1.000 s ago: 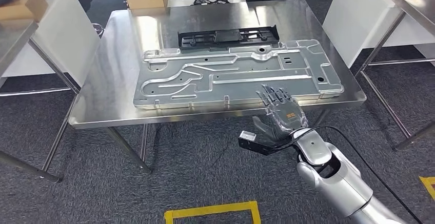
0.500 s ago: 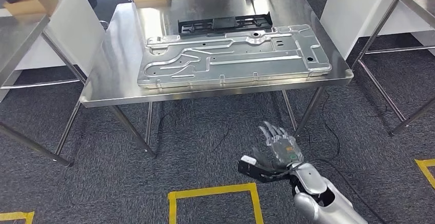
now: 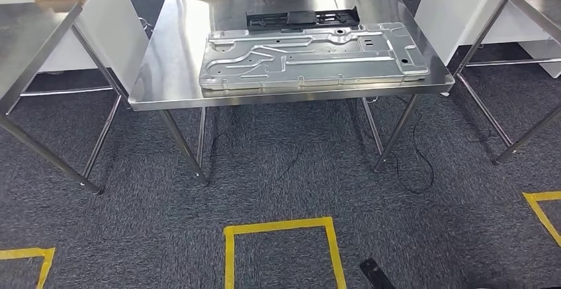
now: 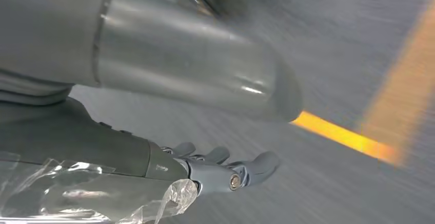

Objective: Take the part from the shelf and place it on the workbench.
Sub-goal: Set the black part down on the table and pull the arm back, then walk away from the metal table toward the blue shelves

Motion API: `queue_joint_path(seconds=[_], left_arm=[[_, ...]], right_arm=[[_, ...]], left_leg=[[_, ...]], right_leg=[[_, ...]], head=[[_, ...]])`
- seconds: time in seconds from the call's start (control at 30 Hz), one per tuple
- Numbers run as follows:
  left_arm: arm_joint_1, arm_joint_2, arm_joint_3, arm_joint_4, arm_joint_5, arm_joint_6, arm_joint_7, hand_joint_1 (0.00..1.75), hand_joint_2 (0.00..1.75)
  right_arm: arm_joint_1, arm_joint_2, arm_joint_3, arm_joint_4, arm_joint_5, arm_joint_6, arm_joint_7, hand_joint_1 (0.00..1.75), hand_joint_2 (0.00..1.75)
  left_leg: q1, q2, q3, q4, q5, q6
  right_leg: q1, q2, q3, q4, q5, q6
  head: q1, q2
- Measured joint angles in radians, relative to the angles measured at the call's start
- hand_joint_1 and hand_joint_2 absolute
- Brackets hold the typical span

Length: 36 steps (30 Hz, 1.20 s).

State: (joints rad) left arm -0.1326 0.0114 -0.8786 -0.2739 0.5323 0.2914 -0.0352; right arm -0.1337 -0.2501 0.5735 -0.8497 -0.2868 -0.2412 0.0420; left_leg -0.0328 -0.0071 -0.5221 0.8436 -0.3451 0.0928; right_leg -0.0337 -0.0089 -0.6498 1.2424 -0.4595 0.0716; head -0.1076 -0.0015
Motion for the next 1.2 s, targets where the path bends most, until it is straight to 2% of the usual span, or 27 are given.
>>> queue_joint_path(seconds=[0.03,0.07,0.13,0.17,0.2,0.23,0.27,0.33,0.4,0.43,0.47,0.5,0.53,0.6,0.63,0.67,0.73,0.8,0.83,0.9,0.93,0.97,1.0,1.07,1.1,1.13,1.2], left_arm=[[0.003,-0.001,0.000,0.000,0.005,0.006,0.001,0.00,0.00],[0.005,-0.002,0.000,0.000,0.010,0.010,0.004,0.00,0.00],[0.007,-0.004,0.000,0.000,0.018,0.022,0.010,0.00,0.00],[0.006,-0.005,0.000,0.000,0.022,0.026,0.014,0.00,0.00],[0.005,-0.005,0.000,0.000,0.025,0.030,0.016,0.00,0.00],[0.004,-0.005,0.000,0.000,0.027,0.031,0.017,0.00,0.00],[0.005,-0.004,-0.001,0.000,0.027,0.030,0.019,0.00,0.00],[0.010,-0.004,-0.002,0.000,0.025,0.026,0.021,0.00,0.00],[0.013,-0.005,-0.004,0.000,0.024,0.020,0.023,0.00,0.00],[0.013,-0.005,-0.005,0.000,0.024,0.017,0.024,0.00,0.00],[0.013,-0.005,-0.006,0.000,0.024,0.014,0.026,0.00,0.00],[0.013,-0.005,-0.007,0.000,0.024,0.012,0.028,0.00,0.00],[0.012,-0.005,-0.008,0.000,0.024,0.011,0.029,0.00,0.00],[0.008,-0.004,-0.010,0.000,0.024,0.010,0.030,0.00,0.00],[0.004,-0.002,-0.010,0.000,0.024,0.011,0.030,0.00,0.00],[0.001,0.000,-0.011,-0.001,0.024,0.012,0.030,0.00,0.00],[-0.003,0.003,-0.012,-0.001,0.028,0.013,0.029,0.00,0.00],[-0.005,0.002,-0.015,-0.001,0.035,0.014,0.029,0.00,0.00],[-0.005,0.001,-0.017,-0.001,0.039,0.014,0.029,0.00,0.00],[-0.004,0.000,-0.023,-0.001,0.044,0.014,0.029,0.00,0.00],[-0.002,0.000,-0.027,-0.001,0.046,0.014,0.029,0.00,0.00],[-0.001,0.000,-0.030,-0.001,0.047,0.014,0.029,0.00,0.00],[0.000,-0.001,-0.032,-0.001,0.050,0.014,0.029,0.00,0.00],[0.000,-0.001,-0.034,-0.001,0.056,0.016,0.029,0.00,0.00],[0.000,-0.001,-0.035,-0.001,0.058,0.016,0.029,0.00,0.00],[0.000,-0.001,-0.035,-0.001,0.059,0.017,0.029,0.00,0.00],[-0.001,0.000,-0.036,-0.001,0.060,0.019,0.029,0.00,0.00]], right_arm=[[0.012,0.016,-0.018,0.068,-0.046,0.014,0.030,0.00,0.00],[0.020,0.035,-0.037,0.130,-0.080,0.019,0.080,0.00,0.00],[0.031,0.073,-0.076,0.241,-0.119,0.018,0.200,0.00,0.00],[0.032,0.091,-0.092,0.285,-0.127,0.016,0.246,0.00,0.00],[0.036,0.108,-0.103,0.320,-0.130,0.016,0.273,0.00,0.00],[0.039,0.122,-0.111,0.350,-0.131,0.018,0.284,0.00,0.00],[0.043,0.135,-0.118,0.377,-0.131,0.020,0.284,0.00,0.00],[0.048,0.157,-0.131,0.424,-0.125,0.024,0.257,0.00,0.00],[0.049,0.172,-0.139,0.460,-0.103,0.026,0.194,0.00,0.00],[0.050,0.178,-0.140,0.473,-0.088,0.028,0.158,0.00,0.00],[0.050,0.181,-0.140,0.484,-0.074,0.030,0.125,0.00,0.00],[0.049,0.184,-0.140,0.492,-0.064,0.032,0.101,0.00,0.44],[0.046,0.188,-0.140,0.500,-0.058,0.033,0.085,0.00,0.87],[0.042,0.199,-0.140,0.513,-0.055,0.036,0.071,0.00,0.87],[0.040,0.205,-0.140,0.520,-0.057,0.037,0.065,0.00,0.44],[0.039,0.210,-0.140,0.525,-0.061,0.038,0.058,0.00,0.00],[0.038,0.214,-0.140,0.535,-0.067,0.038,0.040,0.00,0.00],[0.038,0.214,-0.138,0.544,-0.063,0.036,0.032,0.00,0.00],[0.038,0.215,-0.137,0.549,-0.059,0.035,0.035,0.00,0.00],[0.038,0.217,-0.133,0.558,-0.054,0.035,0.053,0.00,0.00],[0.037,0.219,-0.131,0.562,-0.055,0.036,0.065,0.00,0.00],[0.037,0.220,-0.129,0.566,-0.057,0.035,0.076,0.00,0.00],[0.037,0.222,-0.126,0.569,-0.060,0.033,0.084,0.00,0.00],[0.037,0.224,-0.122,0.573,-0.063,0.026,0.089,0.00,0.87],[0.037,0.225,-0.120,0.575,-0.062,0.023,0.089,0.00,1.31],[0.036,0.227,-0.119,0.576,-0.061,0.023,0.088,0.00,1.31],[0.034,0.230,-0.118,0.577,-0.073,0.021,0.085,0.00,0.44]], left_leg=[[-0.001,-0.001,-0.020,0.010,0.009,-0.003],[-0.005,-0.001,-0.036,0.021,0.015,-0.006],[-0.013,0.000,-0.058,0.041,0.028,-0.014],[-0.017,0.002,-0.064,0.046,0.036,-0.018],[-0.018,0.005,-0.070,0.049,0.044,-0.020],[-0.016,0.005,-0.076,0.054,0.045,-0.024],[-0.013,0.006,-0.086,0.074,0.030,-0.031],[0.000,0.005,-0.124,0.178,-0.048,-0.052],[0.012,0.006,-0.175,0.332,-0.129,-0.067],[0.014,0.006,-0.187,0.381,-0.146,-0.069],[0.014,0.006,-0.178,0.391,-0.142,-0.066],[0.012,0.005,-0.149,0.358,-0.124,-0.058],[0.006,0.005,-0.102,0.289,-0.100,-0.045],[-0.016,0.003,0.003,0.131,-0.062,-0.009],[-0.026,0.004,0.036,0.078,-0.054,0.006],[-0.035,0.005,0.052,0.049,-0.053,0.016],[-0.034,0.008,0.062,0.017,-0.049,0.027],[-0.024,0.007,0.074,-0.016,-0.038,0.035],[-0.018,0.006,0.076,-0.027,-0.032,0.034],[-0.015,0.006,0.068,-0.026,-0.027,0.032],[-0.013,0.006,0.064,-0.024,-0.025,0.029],[-0.011,0.006,0.059,-0.019,-0.024,0.026],[-0.008,0.006,0.053,-0.012,-0.024,0.023],[-0.002,0.004,0.040,0.008,-0.028,0.011],[-0.002,0.004,0.033,0.020,-0.033,0.003],[-0.003,0.003,0.028,0.028,-0.037,-0.004],[-0.004,0.003,0.023,0.034,-0.042,-0.012]], right_leg=[[0.001,0.000,0.033,-0.024,0.031,-0.001],[0.002,0.000,0.090,-0.084,0.036,-0.003],[0.004,0.000,0.213,-0.258,-0.020,-0.009],[0.004,0.002,0.252,-0.323,-0.045,-0.012],[0.001,0.005,0.263,-0.357,-0.057,-0.017],[-0.001,0.006,0.259,-0.360,-0.056,-0.021],[-0.003,0.008,0.253,-0.357,-0.051,-0.027],[-0.003,0.008,0.242,-0.357,-0.039,-0.039],[0.003,0.008,0.229,-0.356,-0.027,-0.045],[0.007,0.008,0.222,-0.356,-0.022,-0.046],[0.011,0.008,0.217,-0.356,-0.017,-0.047],[0.015,0.008,0.213,-0.356,-0.012,-0.048],[0.020,0.008,0.210,-0.357,-0.008,-0.049],[0.023,0.008,0.205,-0.358,0.000,-0.050],[0.023,0.006,0.201,-0.358,0.003,-0.049],[0.022,0.003,0.199,-0.358,0.007,-0.046],[0.026,-0.002,0.194,-0.356,0.010,-0.040],[0.029,0.000,0.174,-0.318,-0.017,-0.033],[0.029,0.003,0.149,-0.267,-0.049,-0.029],[0.021,0.007,0.080,-0.125,-0.119,-0.015],[0.017,0.008,0.054,-0.071,-0.136,-0.008],[0.011,0.008,0.046,-0.052,-0.134,-0.001],[0.007,0.008,0.058,-0.075,-0.113,0.006],[-0.003,0.008,0.129,-0.209,-0.049,0.020],[-0.006,0.010,0.162,-0.273,-0.025,0.020],[-0.009,0.013,0.183,-0.318,-0.010,0.014],[-0.007,0.017,0.190,-0.341,-0.001,-0.008]], head=[[0.000,0.000],[0.000,0.000],[-0.001,0.000],[-0.001,0.000],[-0.001,0.000],[-0.001,0.000],[-0.002,0.000],[-0.002,0.000],[-0.002,0.000],[-0.002,0.000],[-0.002,0.000],[-0.002,0.000],[-0.002,0.000],[-0.002,0.000],[-0.002,0.000],[-0.002,0.000],[-0.002,0.000],[0.000,0.000],[0.001,0.000],[0.003,0.000],[0.004,0.000],[0.004,0.000],[0.004,0.000],[0.004,0.000],[0.004,0.000],[0.004,0.000],[0.003,0.000]])
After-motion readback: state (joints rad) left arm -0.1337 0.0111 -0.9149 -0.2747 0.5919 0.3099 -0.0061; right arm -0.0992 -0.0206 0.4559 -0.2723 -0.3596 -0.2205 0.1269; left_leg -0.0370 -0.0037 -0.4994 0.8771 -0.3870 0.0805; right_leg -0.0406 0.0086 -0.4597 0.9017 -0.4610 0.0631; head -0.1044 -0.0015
